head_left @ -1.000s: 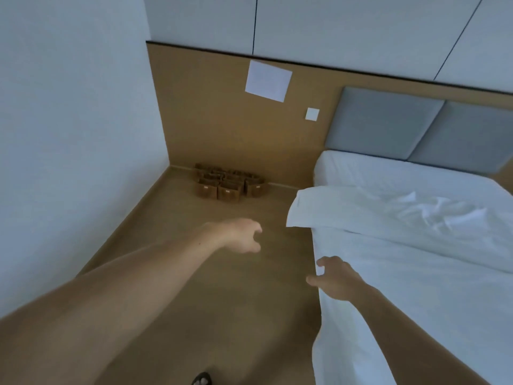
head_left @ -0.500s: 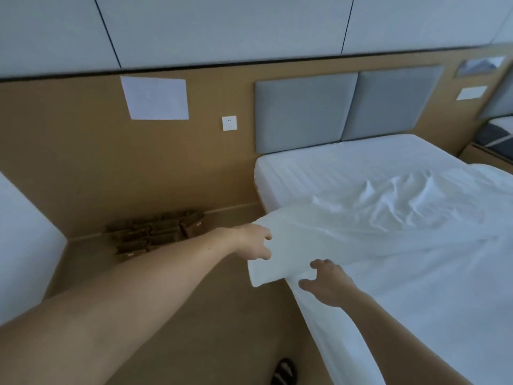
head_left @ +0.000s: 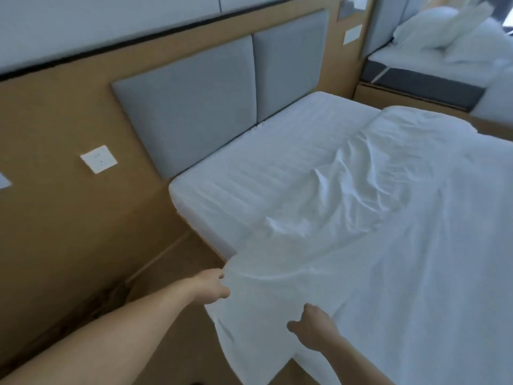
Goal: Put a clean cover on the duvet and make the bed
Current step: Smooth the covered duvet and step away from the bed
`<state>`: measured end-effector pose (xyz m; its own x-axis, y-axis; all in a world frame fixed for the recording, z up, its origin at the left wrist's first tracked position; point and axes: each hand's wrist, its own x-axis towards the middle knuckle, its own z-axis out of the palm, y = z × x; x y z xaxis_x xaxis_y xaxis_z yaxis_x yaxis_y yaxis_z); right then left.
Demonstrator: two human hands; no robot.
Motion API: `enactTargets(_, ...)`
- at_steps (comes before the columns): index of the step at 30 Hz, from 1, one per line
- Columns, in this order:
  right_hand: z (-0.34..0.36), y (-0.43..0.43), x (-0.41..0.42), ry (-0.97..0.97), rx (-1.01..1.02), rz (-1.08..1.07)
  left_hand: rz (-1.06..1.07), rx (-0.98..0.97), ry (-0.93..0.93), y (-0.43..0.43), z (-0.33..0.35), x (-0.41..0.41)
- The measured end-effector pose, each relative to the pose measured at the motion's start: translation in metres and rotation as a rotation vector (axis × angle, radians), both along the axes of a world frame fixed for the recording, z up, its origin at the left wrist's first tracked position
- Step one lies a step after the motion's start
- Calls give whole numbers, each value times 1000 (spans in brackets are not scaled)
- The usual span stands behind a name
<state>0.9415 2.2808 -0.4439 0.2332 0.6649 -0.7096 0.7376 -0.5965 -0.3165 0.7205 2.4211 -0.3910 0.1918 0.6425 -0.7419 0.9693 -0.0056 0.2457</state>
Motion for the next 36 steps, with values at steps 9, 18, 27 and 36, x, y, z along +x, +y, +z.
enactTargets(9, -95, 27, -47, -188, 129, -744, -193, 3, -195, 117, -132, 1)
enactTargets(18, -184, -17, -101, 269, 415, -1506, -33, -93, -248, 110, -220, -42)
enactTargets(27, -93, -31, -96, 604, 701, -1562, -424, -27, -303, 65, -207, -81)
enactTargets(36, 42, -53, -63, 1168, 1078, -1386, -404, 453, -365, -12, -188, -57)
